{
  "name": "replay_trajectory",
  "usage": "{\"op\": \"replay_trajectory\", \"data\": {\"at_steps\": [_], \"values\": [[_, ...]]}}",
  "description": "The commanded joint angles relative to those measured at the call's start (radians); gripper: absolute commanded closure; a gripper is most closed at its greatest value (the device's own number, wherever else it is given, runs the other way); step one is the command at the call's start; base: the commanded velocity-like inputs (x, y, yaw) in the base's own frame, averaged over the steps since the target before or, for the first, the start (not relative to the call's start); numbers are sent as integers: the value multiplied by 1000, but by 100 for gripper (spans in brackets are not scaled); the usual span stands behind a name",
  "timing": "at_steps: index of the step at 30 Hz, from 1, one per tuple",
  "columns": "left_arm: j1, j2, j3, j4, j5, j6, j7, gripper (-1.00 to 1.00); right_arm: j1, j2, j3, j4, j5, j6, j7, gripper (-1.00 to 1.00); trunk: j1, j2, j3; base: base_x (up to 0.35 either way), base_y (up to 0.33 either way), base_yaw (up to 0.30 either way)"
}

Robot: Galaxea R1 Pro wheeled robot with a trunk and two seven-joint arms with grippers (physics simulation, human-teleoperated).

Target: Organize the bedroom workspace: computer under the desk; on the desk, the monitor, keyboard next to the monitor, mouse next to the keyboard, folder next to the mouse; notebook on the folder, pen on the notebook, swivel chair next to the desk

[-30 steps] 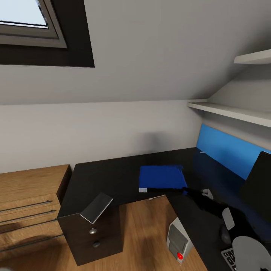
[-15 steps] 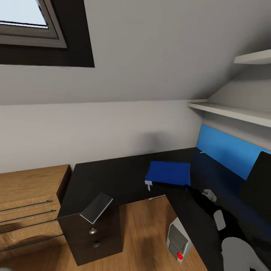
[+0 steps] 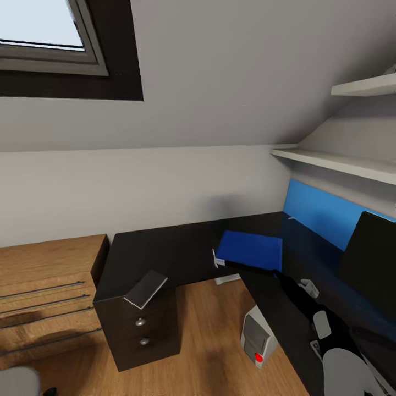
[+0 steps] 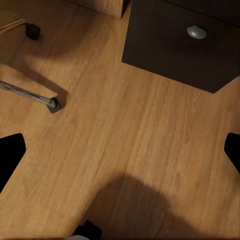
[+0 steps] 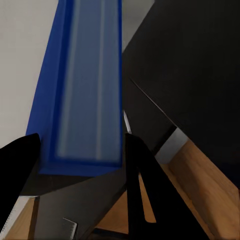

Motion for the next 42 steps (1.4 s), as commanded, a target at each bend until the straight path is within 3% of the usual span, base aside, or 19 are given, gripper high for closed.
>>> {"op": "replay_trajectory", "data": {"at_steps": [1,42], "values": [[-1,0,3,0,-3,-2,0,-100,-1,1,-4,0,-8,9,8,100,0,-1,-2,-69,0,0],[-1,0,3,0,-3,-1,0,-100,-1,0,-10,36,-10,11,19,100,0,-1,-2,-4,0,-49]]}}
